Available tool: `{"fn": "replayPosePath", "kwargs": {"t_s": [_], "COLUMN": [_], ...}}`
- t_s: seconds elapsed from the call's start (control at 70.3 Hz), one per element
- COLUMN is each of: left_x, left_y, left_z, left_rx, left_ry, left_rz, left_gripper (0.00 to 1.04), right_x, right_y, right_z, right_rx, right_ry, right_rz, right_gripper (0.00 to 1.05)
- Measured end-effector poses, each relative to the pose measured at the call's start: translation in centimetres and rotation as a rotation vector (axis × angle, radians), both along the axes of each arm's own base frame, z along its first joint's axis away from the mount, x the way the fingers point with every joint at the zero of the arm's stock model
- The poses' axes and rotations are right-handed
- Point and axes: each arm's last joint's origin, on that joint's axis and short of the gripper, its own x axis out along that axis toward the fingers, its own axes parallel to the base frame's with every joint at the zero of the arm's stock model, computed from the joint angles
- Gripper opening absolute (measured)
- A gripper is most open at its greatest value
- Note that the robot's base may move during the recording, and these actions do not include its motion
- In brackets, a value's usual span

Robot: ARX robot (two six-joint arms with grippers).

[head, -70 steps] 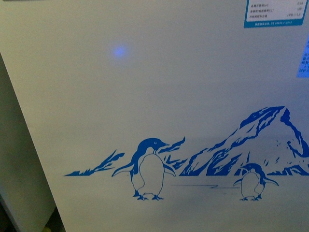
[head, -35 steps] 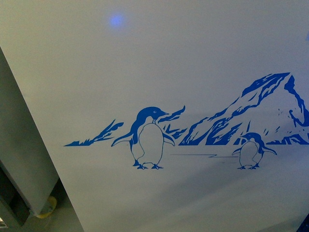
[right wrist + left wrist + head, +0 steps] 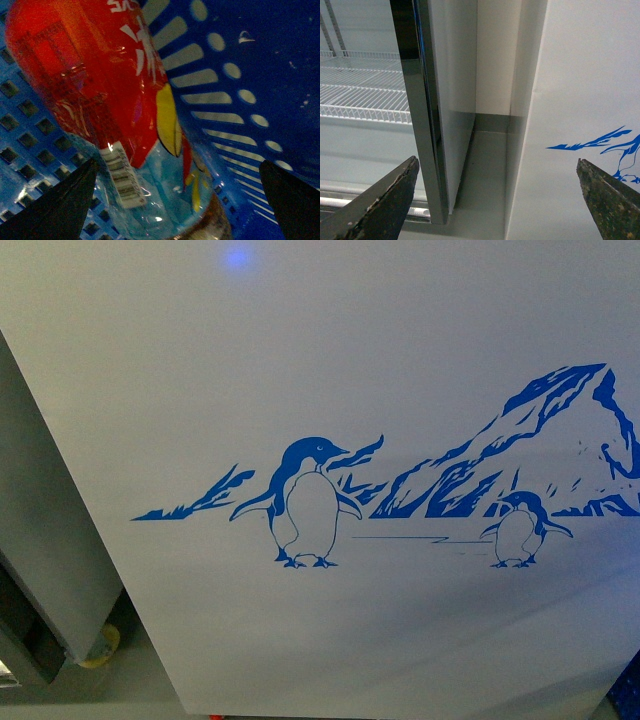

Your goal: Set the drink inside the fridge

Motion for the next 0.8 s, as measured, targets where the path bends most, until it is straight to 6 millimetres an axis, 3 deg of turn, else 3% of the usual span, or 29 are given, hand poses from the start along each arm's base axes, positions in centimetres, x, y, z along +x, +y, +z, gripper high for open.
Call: {"fn": "replayPosePath", "kwargs": {"t_s": [0.27,0.37,0.598,0.797], "left_x": [0.0,0.0,0.0,0.0], "left_y": [0.0,0.0,0.0,0.0], "left_z": [0.0,0.0,0.0,0.0], "left_rx": [0.000,0.000,0.000,0.000], "left_ry": [0.000,0.000,0.000,0.000], "left_rz": [0.000,0.000,0.000,0.000], "left_gripper": [0.97,0.97,0.97,0.97], "right_x": [-0.3,-0.4,-0.8,-1.3], "right_y": [-0.1,-0.3,-0.3,0.4], "right_z": [-3.0,-3.0,-2.8,-1.6], "right_rx": [0.026,0.022,0.015,-0.017], "right_ry": [0.025,0.017,-0.012,-0.053], "right_rz": [-0.010,-0.012,0.014,0.052], "right_gripper": [0.98,0.98,0.68,0.50]}}
